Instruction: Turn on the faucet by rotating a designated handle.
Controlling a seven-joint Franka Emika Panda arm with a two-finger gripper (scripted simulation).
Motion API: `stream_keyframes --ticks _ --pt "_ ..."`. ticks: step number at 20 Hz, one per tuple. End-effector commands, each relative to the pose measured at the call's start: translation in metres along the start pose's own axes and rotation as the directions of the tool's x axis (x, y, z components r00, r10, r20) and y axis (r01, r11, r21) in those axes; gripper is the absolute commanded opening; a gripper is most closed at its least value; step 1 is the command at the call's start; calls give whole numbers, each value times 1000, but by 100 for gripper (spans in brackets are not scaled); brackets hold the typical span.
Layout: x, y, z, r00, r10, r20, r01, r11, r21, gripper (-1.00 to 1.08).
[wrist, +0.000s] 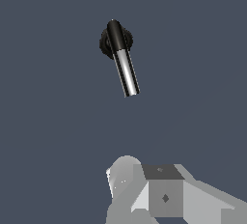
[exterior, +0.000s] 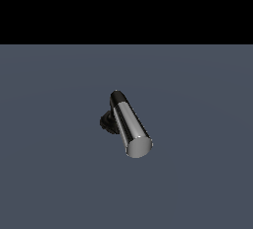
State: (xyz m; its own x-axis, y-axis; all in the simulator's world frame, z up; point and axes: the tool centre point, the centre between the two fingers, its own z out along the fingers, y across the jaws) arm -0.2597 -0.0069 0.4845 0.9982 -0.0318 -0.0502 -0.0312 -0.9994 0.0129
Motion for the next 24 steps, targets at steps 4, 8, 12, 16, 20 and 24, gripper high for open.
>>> stream_keyframes --ticks 4,8,12,16,20,24 --pt "0 0 2 1000 -2 0 2 1000 0 -100" --pt "1 -1 11 1000 -11 -2 11 1000 0 -100" --pt "3 -2 27 1000 -27 -4 27 1000 0 -100" --pt "6 -4 51 999 -51 -7 51 999 0 -100" --pt "10 -7 82 997 -81 -11 81 997 0 -100" --pt "15 -10 117 993 -115 -16 115 993 0 -100"
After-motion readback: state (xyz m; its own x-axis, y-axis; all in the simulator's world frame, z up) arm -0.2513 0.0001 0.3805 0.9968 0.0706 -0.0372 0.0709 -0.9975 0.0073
